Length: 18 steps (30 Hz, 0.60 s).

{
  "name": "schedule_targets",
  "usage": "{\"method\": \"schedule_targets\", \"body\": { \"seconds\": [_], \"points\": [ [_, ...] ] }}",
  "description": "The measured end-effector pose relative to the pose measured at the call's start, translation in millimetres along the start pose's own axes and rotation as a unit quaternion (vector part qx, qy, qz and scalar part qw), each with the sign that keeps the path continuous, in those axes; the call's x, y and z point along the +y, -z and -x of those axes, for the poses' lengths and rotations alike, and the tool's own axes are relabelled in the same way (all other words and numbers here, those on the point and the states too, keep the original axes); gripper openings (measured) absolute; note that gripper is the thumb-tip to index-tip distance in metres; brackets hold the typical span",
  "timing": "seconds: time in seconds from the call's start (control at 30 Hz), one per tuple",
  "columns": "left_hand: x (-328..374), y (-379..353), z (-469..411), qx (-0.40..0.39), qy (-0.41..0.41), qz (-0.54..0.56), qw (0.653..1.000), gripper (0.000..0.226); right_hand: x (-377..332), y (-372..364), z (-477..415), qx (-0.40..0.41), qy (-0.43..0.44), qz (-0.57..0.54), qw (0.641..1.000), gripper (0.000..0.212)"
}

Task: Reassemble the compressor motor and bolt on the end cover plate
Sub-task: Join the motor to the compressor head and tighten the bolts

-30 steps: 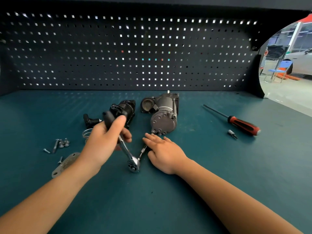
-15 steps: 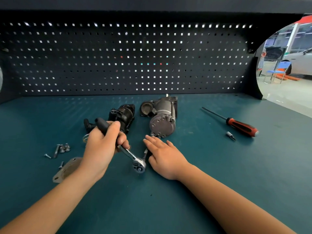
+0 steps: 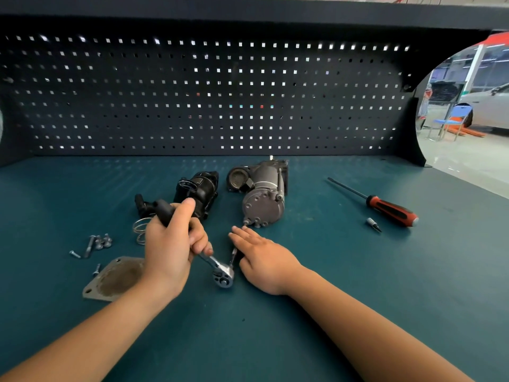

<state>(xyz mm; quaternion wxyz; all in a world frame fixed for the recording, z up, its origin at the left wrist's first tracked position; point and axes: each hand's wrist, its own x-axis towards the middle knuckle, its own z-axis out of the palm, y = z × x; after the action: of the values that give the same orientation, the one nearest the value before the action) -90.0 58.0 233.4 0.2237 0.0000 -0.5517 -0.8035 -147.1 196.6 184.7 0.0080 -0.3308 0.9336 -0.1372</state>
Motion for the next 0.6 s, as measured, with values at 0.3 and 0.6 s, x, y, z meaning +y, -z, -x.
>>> {"method": "schedule_targets", "body": {
  "seconds": [0.3, 0.6],
  "points": [
    [-1, -12, 6, -0.058, -0.102, -0.128, 0.985, 0.039, 0, 2, 3, 0.015, 0.007, -0.016, 1.0, 0.057],
    [-2, -18, 13, -0.079, -0.124, -0.16, 0.976, 0.04, 1, 3, 6, 0.019, 0.01, -0.007, 1.0, 0.059]
  ]
}}
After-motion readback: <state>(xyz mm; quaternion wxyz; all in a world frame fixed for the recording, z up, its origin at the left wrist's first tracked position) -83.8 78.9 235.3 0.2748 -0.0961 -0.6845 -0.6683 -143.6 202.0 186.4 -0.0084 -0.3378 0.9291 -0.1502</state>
